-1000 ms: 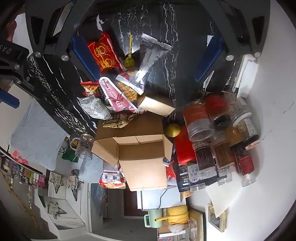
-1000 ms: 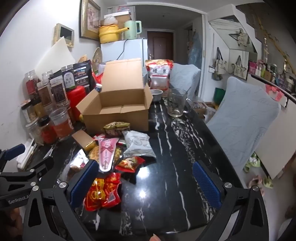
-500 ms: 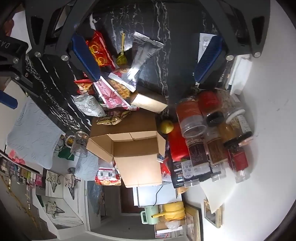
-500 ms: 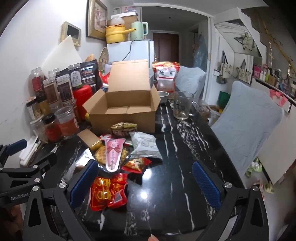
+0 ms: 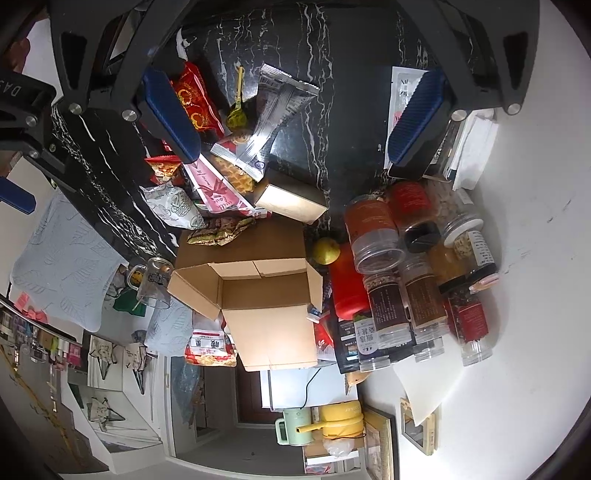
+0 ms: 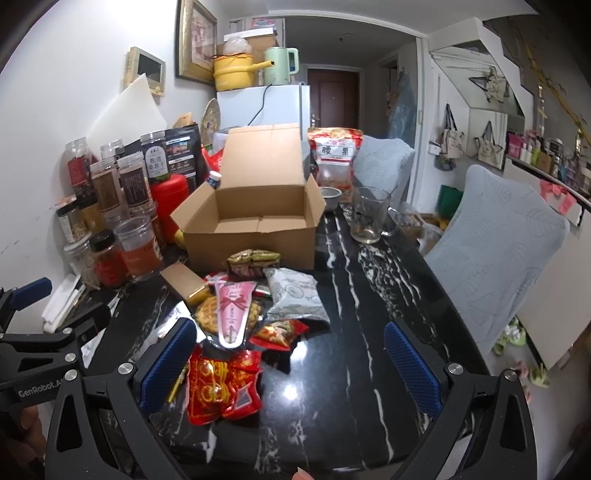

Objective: Organize snacks

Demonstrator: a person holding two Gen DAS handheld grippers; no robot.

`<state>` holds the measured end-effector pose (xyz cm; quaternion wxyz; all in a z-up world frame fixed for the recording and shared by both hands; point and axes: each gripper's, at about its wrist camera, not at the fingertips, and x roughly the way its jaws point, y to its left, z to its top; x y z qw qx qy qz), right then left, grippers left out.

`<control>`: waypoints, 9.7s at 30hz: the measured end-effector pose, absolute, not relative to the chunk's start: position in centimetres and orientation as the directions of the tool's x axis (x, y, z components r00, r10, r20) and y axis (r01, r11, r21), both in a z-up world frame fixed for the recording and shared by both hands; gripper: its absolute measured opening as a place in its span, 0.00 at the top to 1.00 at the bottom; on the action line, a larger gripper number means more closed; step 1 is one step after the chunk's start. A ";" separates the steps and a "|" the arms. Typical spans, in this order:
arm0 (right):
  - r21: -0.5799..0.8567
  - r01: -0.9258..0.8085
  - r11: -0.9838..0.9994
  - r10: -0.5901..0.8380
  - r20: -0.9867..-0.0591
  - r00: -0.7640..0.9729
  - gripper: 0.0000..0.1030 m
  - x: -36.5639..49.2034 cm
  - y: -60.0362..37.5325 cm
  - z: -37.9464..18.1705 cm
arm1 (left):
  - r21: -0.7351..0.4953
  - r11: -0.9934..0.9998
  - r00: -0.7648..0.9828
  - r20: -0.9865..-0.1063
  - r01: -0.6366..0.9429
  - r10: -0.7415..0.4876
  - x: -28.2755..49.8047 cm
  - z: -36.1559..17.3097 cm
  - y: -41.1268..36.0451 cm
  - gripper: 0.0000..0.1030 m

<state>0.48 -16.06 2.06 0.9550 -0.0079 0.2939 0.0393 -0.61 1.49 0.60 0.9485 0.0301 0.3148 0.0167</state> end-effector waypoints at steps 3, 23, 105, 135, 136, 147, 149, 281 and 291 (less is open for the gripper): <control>0.007 -0.084 0.996 0.073 -0.564 0.822 0.00 0.4 -16.0 2.0 | 0.073 0.997 0.798 -0.600 -0.017 0.057 -0.6 0.5 1.4 0.00; -0.002 -0.099 0.995 0.081 -0.559 0.825 0.00 -0.2 -15.7 1.8 | 0.069 0.998 0.795 -0.606 0.007 0.036 -0.9 0.3 1.1 0.00; 0.000 -0.234 0.972 0.136 -0.813 0.567 0.00 7.6 -9.4 -12.0 | -0.110 0.993 0.729 -0.675 0.052 -0.113 -1.7 -6.1 6.4 0.00; 0.116 -0.282 0.952 0.270 -0.753 0.600 0.41 5.5 -12.3 -11.1 | -0.021 0.978 0.618 -0.772 0.206 -0.146 7.8 -12.4 3.5 0.35; 0.119 -0.284 0.951 0.273 -0.751 0.600 0.41 5.5 -12.5 -11.0 | -0.028 0.975 0.617 -0.771 0.219 -0.160 7.8 -12.4 3.4 0.47; 0.266 -0.340 0.902 0.425 -0.683 0.594 0.45 5.1 -14.4 -10.2 | -0.035 0.987 0.736 -0.662 0.158 -0.141 5.3 -8.4 4.0 0.64; 0.293 -0.346 0.891 0.450 -0.657 0.605 0.45 5.0 -14.9 -9.3 | -0.037 0.987 0.747 -0.650 0.154 -0.140 5.3 -7.2 4.2 0.64; 0.106 -0.194 0.975 0.216 -0.644 0.734 0.31 31.1 -17.6 6.1 | -0.013 0.978 0.690 -0.707 0.206 -0.155 31.1 5.8 -1.7 0.44; 0.106 -0.191 0.976 0.215 -0.625 0.751 0.31 24.8 -17.4 6.5 | -0.013 0.972 0.701 -0.690 0.235 -0.179 24.7 6.1 -1.8 0.44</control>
